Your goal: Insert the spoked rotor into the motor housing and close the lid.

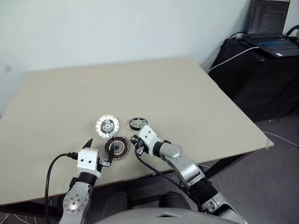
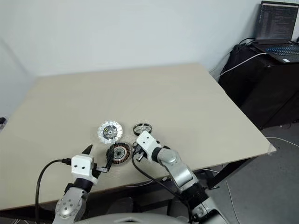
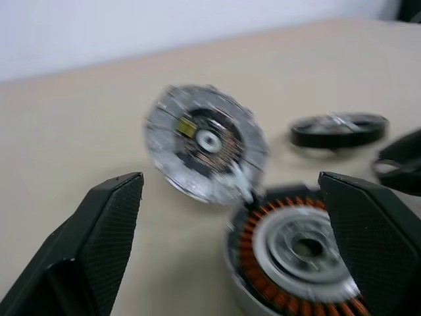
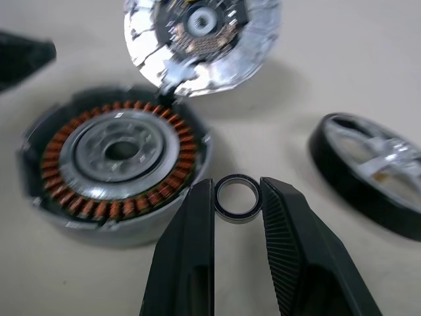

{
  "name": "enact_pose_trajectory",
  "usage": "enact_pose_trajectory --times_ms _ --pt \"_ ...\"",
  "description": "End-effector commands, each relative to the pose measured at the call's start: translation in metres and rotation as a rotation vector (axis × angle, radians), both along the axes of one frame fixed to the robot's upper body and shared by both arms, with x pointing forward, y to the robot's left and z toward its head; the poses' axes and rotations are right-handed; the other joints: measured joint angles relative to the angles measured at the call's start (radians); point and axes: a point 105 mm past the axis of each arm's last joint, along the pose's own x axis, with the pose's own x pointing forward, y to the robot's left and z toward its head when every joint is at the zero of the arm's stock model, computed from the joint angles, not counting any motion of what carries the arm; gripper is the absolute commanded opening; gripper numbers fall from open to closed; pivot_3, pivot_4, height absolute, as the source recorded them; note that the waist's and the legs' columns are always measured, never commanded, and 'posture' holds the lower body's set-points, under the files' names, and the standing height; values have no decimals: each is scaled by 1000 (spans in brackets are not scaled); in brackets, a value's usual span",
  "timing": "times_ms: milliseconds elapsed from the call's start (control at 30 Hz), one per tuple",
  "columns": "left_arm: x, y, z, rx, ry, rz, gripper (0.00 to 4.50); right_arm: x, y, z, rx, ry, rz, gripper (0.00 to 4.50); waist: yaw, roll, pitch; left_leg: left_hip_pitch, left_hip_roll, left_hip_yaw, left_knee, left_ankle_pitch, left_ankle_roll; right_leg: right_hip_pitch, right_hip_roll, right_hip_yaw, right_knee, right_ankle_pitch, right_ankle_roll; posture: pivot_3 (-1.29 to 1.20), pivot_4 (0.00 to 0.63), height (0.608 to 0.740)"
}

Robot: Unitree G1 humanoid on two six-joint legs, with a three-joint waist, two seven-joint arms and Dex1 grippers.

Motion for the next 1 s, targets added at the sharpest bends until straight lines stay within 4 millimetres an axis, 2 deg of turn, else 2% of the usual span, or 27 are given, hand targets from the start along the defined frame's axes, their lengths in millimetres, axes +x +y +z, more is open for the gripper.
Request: enact_pose_trajectory --times_ms 33,233,433,667,1000 --pt "-8 -8 12 -10 -19 -88 4500 4 19 18 35 -64 65 695 -5 0 0 0 0 0 0 0 0 0 0 0 0 0 0 0 0 740" --pt "-18 -2 8 -7 23 -109 4500 0 31 18 40 -64 117 695 -2 2 1 0 2 -1 -1 0 0 0 1 -1 1 0 0 0 0 740" --pt "-20 4 5 1 35 -106 4500 -9 39 15 40 -54 175 695 -4 3 2 0 2 0 -1 0 0 -1 0 0 1 0 0 0 0 740" --pt "-18 -2 8 -8 28 -118 4500 -15 47 14 41 -52 218 695 -4 3 2 0 2 0 -1 0 -1 -1 0 0 1 0 -1 0 0 740" --pt "-16 -9 15 -15 28 -130 4500 -13 53 18 56 -65 229 695 -5 3 2 0 2 0 -1 0 -1 -1 1 0 1 0 -1 0 0 740"
